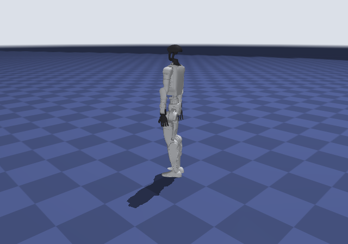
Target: In place motions
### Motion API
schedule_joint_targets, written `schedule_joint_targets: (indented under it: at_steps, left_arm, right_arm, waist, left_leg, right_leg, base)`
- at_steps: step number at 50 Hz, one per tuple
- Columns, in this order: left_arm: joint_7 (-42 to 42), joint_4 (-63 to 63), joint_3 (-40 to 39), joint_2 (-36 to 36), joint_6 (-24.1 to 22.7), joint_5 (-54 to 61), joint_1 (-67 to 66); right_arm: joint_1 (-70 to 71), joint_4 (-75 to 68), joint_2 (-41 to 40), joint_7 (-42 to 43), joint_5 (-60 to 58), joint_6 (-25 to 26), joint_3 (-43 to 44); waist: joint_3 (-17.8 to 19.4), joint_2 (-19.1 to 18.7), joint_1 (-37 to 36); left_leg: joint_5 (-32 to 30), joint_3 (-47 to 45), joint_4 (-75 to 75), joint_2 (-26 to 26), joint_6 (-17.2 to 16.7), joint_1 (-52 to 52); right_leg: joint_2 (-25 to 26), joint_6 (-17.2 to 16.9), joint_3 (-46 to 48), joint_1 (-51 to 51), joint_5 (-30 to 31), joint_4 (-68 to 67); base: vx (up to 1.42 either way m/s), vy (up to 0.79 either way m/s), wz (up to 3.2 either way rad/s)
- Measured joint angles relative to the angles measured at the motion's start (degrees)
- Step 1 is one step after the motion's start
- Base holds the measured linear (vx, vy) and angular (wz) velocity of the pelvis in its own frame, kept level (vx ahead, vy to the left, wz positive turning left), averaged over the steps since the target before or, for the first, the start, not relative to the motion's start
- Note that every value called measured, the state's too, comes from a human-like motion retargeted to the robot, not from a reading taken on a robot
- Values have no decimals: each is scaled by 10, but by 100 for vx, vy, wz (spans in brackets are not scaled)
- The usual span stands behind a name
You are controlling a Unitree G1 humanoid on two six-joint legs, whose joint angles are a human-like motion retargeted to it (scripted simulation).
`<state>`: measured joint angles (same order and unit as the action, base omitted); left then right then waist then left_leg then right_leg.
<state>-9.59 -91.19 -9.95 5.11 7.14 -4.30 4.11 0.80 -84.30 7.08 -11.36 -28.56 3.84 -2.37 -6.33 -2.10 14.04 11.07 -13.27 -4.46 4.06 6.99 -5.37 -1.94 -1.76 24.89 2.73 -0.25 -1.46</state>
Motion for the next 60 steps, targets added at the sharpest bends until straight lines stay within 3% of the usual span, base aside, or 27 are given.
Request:
schedule_joint_targets:
  at_steps: [9, 15, 20, 30, 40, 45, 53, 60]
  left_arm:
    - [1, 163, 57, 2, -35, -15, 103]
    - [6, 209, 66, 8, -45, -19, 102]
    - [1, 167, 67, 2, -41, -25, 63]
    - [-17, -40, -8, -8, -7, -55, -81]
    - [-36, -57, -74, 20, 4, -49, -209]
    - [-19, -39, -71, 14, 0, -13, -192]
    - [0, -23, -81, -24, -12, 48, -61]
    - [-27, 96, -24, 0, -45, 51, 19]
  right_arm:
    - [-72, -128, 81, 27, 26, 63, 95]
    - [-68, -124, 88, 45, 53, 61, 116]
    - [-27, -94, 59, 29, 65, 51, 96]
    - [103, 45, -42, -67, 72, 11, -40]
    - [162, 169, -71, -80, 88, -40, -105]
    - [138, 170, -57, -79, 99, -51, -88]
    - [95, 48, -24, -47, 49, -27, -64]
    - [39, -64, 16, -6, 24, -5, -7]
  waist:
    - [4, 7, -11]
    - [4, 4, -13]
    - [2, -3, -18]
    - [0, -9, -17]
    - [-8, 5, 3]
    - [-7, 17, -17]
    - [11, -3, 9]
    - [20, -6, 10]
  left_leg:
    - [-3, 5, -1, 5, 2, -1]
    - [-4, 1, 2, 6, 3, -1]
    - [-4, -2, 5, 5, 3, 3]
    - [-2, -8, 8, 4, 2, 12]
    - [-7, 12, -20, 21, 10, -24]
    - [-9, -5, -11, 22, 4, -20]
    - [16, -2, -24, 6, 11, -35]
    - [15, -19, -11, -5, 17, -43]
  right_leg:
    - [-5, -1, 6, -4, -1, 1]
    - [-7, -3, 6, -1, 0, 1]
    - [-5, -2, 3, 0, 1, 0]
    - [-2, 0, -9, 0, 2, -2]
    - [-20, -9, 9, 12, 3, -1]
    - [-27, -11, 13, 14, 3, -2]
    - [-26, -13, -15, 44, -6, -58]
    - [-19, -4, -90, 89, -7, -105]
  base:
    - [0, 0, 0]
    - [0, 0, 0]
    - [0, 0, 0]
    - [0, 0, 0]
    - [-5, 1, 31]
    - [-10, 7, 4]
    - [-20, 10, -25]
    - [-13, 4, -39]
